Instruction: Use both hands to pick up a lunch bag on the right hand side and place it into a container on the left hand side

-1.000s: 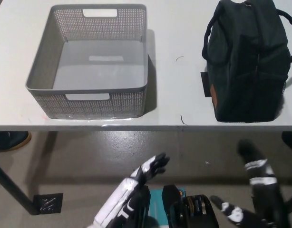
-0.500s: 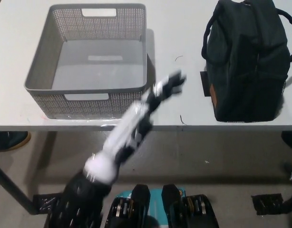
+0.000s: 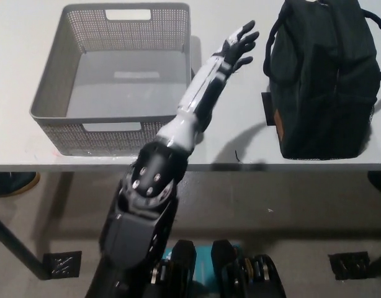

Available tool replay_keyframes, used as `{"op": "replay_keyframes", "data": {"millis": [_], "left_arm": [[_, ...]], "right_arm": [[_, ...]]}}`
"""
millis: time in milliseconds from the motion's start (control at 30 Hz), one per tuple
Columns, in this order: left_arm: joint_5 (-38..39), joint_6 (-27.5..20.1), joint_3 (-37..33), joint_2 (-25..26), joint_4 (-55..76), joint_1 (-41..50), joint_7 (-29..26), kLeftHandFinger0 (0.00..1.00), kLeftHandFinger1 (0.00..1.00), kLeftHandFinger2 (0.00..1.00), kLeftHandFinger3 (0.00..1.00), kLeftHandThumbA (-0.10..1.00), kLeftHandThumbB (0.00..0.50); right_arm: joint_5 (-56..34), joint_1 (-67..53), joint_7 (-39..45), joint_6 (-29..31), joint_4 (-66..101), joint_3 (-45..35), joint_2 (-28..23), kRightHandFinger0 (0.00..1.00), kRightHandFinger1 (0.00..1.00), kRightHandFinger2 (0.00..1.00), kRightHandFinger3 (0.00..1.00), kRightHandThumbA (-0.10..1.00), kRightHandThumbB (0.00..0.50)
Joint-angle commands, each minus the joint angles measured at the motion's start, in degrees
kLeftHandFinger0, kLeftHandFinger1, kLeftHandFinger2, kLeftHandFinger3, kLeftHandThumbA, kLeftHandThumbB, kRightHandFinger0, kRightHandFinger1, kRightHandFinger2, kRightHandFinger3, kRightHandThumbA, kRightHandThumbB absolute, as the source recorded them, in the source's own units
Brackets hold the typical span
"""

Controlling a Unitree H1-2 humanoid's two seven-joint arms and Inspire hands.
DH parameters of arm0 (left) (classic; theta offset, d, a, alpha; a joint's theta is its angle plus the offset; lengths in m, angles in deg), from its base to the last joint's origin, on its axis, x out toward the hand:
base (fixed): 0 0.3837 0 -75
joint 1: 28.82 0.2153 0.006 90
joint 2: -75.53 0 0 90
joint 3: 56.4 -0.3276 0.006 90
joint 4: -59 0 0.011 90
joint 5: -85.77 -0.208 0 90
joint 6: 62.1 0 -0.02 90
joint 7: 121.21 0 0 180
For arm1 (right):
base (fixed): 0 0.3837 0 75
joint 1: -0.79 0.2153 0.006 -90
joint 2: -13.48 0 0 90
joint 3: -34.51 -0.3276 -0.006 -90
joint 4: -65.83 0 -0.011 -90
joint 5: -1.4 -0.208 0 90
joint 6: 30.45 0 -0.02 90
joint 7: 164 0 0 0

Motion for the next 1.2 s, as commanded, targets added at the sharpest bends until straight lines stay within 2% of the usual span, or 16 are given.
{"op": "replay_keyframes", "data": {"millis": [0, 67, 167, 233, 267, 500, 600, 700, 733, 867, 933, 967, 1000, 1067, 1133, 1167], "left_arm": [[1.8, 2.97, 2.17, -3.15, -4.31, -6.4, -3.05, 1.0, 1.0, 1.0, 1.0, 1.0, 0.311], [3.26, 2.3, 3.45, -4.46, -6.97, -7.54, -3.24, 1.0, 1.0, 1.0, 1.0, 1.0, 0.3], [5.9, 3.04, 5.89, -6.78, -11.32, -9.46, -3.82, 1.0, 1.0, 1.0, 1.0, 1.0, 0.316], [6.61, 2.61, 7.03, -7.46, -13.31, -10.5, -3.8, 1.0, 1.0, 1.0, 1.0, 1.0, 0.3], [7.15, 2.45, 7.74, -7.84, -14.67, -11.24, -3.78, 1.0, 1.0, 1.0, 1.0, 1.0, 0.293], [8.96, 0.29, 10.54, -9.3, -20.71, -15.26, -4.53, 1.0, 1.0, 1.0, 1.0, 1.0, 0.241], [7.77, -0.07, 10.27, -8.86, -22.54, -16.68, -5.2, 1.0, 1.0, 1.0, 1.0, 1.0, 0.283], [7.04, -0.23, 10.01, -8.62, -24.33, -18.08, -6.13, 1.0, 1.0, 1.0, 1.0, 1.0, 0.293], [6.84, -0.36, 9.92, -8.53, -24.84, -18.53, -6.34, 1.0, 1.0, 1.0, 1.0, 1.0, 0.294], [4.37, 0.02, 8.29, -6.91, -28.18, -21.71, -7.22, 1.0, 1.0, 1.0, 1.0, 1.0, 0.342], [3.94, -0.53, 7.79, -6.35, -29.43, -22.76, -7.24, 1.0, 1.0, 1.0, 1.0, 1.0, 0.345], [3.39, -0.52, 7.33, -6.01, -30.32, -23.56, -7.44, 1.0, 1.0, 1.0, 1.0, 1.0, 0.37], [3.07, -0.57, 6.99, -5.78, -30.76, -23.97, -7.5, 1.0, 1.0, 1.0, 1.0, 1.0, 0.371], [-1.76, -3.76, 2.88, -3.9, -33.38, -25.13, -7.85, 1.0, 1.0, 1.0, 1.0, 1.0, 0.352], [-12.39, -10.41, -5.4, -0.8, -39.11, -27.01, -13.56, 1.0, 1.0, 1.0, 1.0, 1.0, 0.41], [-15.53, -11.69, -8.25, 0.02, -41.06, -27.82, -16.39, 1.0, 1.0, 1.0, 1.0, 1.0, 0.407]], "right_arm": [[-2.13, 7.47, -0.13, -2.34, -4.26, -1.06, -1.93, 1.0, 1.0, 1.0, 1.0, 1.0, 0.136], [-2.4, 9.96, 0.41, -2.81, -7.46, -0.99, -2.5, 1.0, 1.0, 1.0, 1.0, 1.0, 0.143], [-2.83, 13.75, 1.31, -3.23, -12.61, -0.85, -3.46, 1.0, 1.0, 1.0, 1.0, 1.0, 0.139], [-2.44, 15.26, 1.62, -3.44, -14.21, -0.47, -3.78, 1.0, 1.0, 1.0, 1.0, 1.0, 0.133], [-2.4, 16.39, 2.07, -3.3, -15.53, -0.21, -4.04, 1.0, 1.0, 1.0, 1.0, 1.0, 0.149], [-0.91, 23.88, 4.09, -1.42, -25.87, 1.48, -5.7, 1.0, 1.0, 1.0, 1.0, 1.0, 0.133], [-0.13, 26.47, 3.98, -0.39, -29.71, 2.11, -5.63, 1.0, 1.0, 1.0, 1.0, 1.0, 0.14], [0.4, 28.2, 3.84, 0.24, -32.45, 2.54, -5.69, 1.0, 1.0, 1.0, 1.0, 1.0, 0.133], [0.57, 28.6, 3.86, 0.27, -33.18, 2.68, -5.82, 1.0, 1.0, 1.0, 1.0, 1.0, 0.147], [2.07, 30.61, 3.63, 1.06, -37.68, 3.56, -6.62, 1.0, 1.0, 1.0, 1.0, 1.0, 0.174], [2.31, 31.34, 3.52, 1.53, -39.4, 3.8, -6.71, 1.0, 1.0, 1.0, 1.0, 1.0, 0.171], [2.55, 31.73, 3.41, 1.85, -40.51, 3.95, -6.8, 1.0, 1.0, 1.0, 1.0, 1.0, 0.169], [2.68, 31.96, 3.35, 2.06, -41.2, 4.02, -6.83, 1.0, 1.0, 1.0, 1.0, 1.0, 0.168], [2.84, 32.37, 3.2, 2.73, -42.91, 4.12, -6.87, 1.0, 1.0, 1.0, 1.0, 1.0, 0.149], [2.49, 32.49, 3.19, 2.98, -43.55, 3.95, -6.51, 1.0, 1.0, 1.0, 1.0, 1.0, 0.145], [2.54, 32.46, 3.14, 3.02, -43.5, 3.99, -6.38, 1.0, 1.0, 1.0, 1.0, 1.0, 0.142]]}}
